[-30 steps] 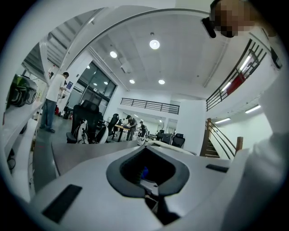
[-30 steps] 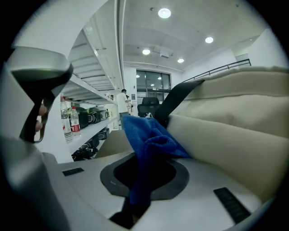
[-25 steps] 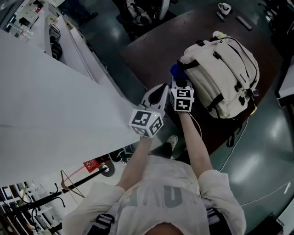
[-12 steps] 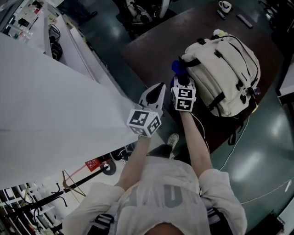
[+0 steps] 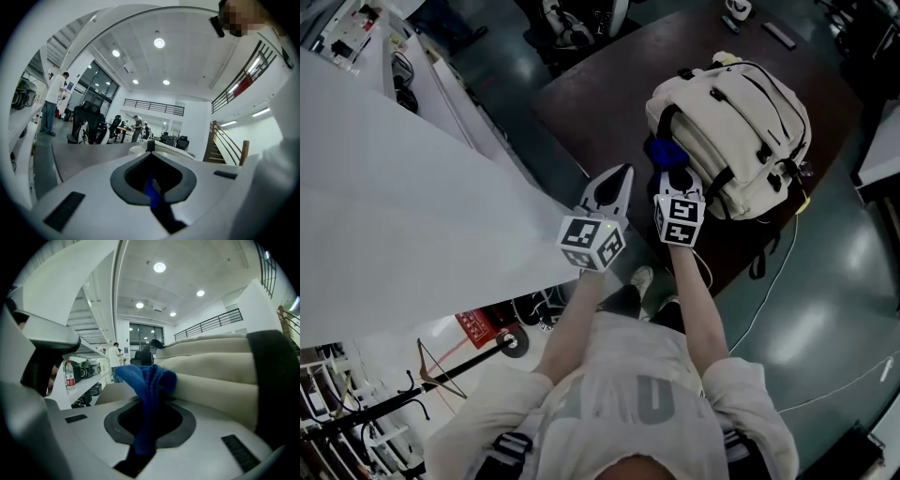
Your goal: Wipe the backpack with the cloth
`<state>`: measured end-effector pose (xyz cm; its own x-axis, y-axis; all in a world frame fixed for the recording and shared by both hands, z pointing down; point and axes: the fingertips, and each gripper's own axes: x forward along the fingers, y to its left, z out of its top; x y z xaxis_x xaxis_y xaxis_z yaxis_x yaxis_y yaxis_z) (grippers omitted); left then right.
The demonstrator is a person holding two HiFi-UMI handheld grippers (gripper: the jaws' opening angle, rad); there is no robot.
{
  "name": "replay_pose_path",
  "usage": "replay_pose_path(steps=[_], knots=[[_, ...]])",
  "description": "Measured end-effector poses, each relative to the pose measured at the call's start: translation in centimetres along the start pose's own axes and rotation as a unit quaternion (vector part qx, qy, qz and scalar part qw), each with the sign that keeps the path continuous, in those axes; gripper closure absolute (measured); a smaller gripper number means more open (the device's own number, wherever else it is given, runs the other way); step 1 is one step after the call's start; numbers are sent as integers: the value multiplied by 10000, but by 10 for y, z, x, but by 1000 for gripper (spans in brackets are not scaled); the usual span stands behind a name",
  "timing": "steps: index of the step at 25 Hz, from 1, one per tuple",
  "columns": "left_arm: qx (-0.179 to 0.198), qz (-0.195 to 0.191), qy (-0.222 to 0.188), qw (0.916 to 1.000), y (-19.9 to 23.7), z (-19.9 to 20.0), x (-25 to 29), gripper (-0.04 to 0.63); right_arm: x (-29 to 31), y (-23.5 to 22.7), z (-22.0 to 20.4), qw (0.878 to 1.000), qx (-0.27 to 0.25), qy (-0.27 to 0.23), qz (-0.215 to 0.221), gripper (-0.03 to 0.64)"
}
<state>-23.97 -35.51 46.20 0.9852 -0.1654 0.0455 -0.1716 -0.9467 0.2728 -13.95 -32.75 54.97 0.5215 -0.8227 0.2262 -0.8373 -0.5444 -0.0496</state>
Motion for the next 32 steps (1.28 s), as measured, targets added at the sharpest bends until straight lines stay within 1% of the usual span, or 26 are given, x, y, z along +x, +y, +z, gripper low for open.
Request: replay_pose_path(steps=[5, 13, 17, 21, 29, 32], knots=[[73, -120, 56, 9999, -35, -12, -10, 591, -37, -23, -15, 9998, 89, 23, -178, 568], [62, -112, -6, 9999, -79, -22, -22, 591, -90, -59, -29, 9995, -60, 63, -290, 568], [40, -139, 31, 9999, -100, -29, -25, 591, -113, -78, -39, 9990, -28, 141, -424, 568], [26, -174, 53, 9998, -117, -32, -21, 591, -132, -91, -43, 9988, -133, 195, -432, 568], [65, -442, 140, 9989, -152, -37, -7, 591, -159, -115, -46, 9981, -70, 197, -580, 568], [71, -521, 178, 9985, -160, -42, -4, 591, -169, -132, -52, 9964, 105, 210, -816, 568]])
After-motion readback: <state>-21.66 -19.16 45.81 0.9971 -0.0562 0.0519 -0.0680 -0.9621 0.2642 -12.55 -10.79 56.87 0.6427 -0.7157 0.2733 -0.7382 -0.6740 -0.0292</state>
